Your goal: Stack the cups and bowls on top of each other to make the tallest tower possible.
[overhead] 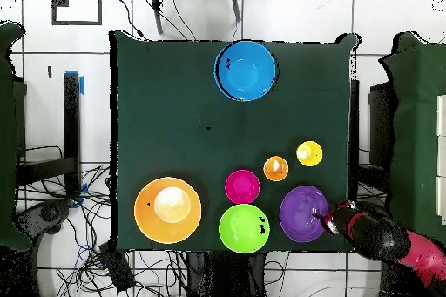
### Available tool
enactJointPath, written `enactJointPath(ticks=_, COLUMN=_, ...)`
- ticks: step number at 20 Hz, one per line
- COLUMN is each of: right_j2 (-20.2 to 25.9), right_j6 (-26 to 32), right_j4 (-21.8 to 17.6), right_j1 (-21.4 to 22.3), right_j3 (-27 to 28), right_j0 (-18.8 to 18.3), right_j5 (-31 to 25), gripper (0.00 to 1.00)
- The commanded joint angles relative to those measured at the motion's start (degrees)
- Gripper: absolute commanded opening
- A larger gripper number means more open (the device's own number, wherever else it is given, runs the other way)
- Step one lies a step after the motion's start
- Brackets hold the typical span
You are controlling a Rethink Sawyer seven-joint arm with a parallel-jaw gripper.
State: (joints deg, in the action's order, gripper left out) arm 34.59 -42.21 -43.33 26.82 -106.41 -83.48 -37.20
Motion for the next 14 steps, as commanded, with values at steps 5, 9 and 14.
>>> enactJointPath(ticks=5, right_j2=-2.4, right_j6=-2.9, right_j4=-2.1, right_j1=-0.7, right_j3=0.0, right_j0=1.5, right_j5=1.9, gripper=1.0)
enactJointPath(ticks=9, right_j2=-2.4, right_j6=-3.0, right_j4=-2.1, right_j1=-0.8, right_j3=0.4, right_j0=1.8, right_j5=1.8, gripper=1.0)
enactJointPath(ticks=14, right_j2=-1.9, right_j6=-3.1, right_j4=-1.4, right_j1=-0.7, right_j3=1.2, right_j0=2.6, right_j5=1.1, gripper=1.0)
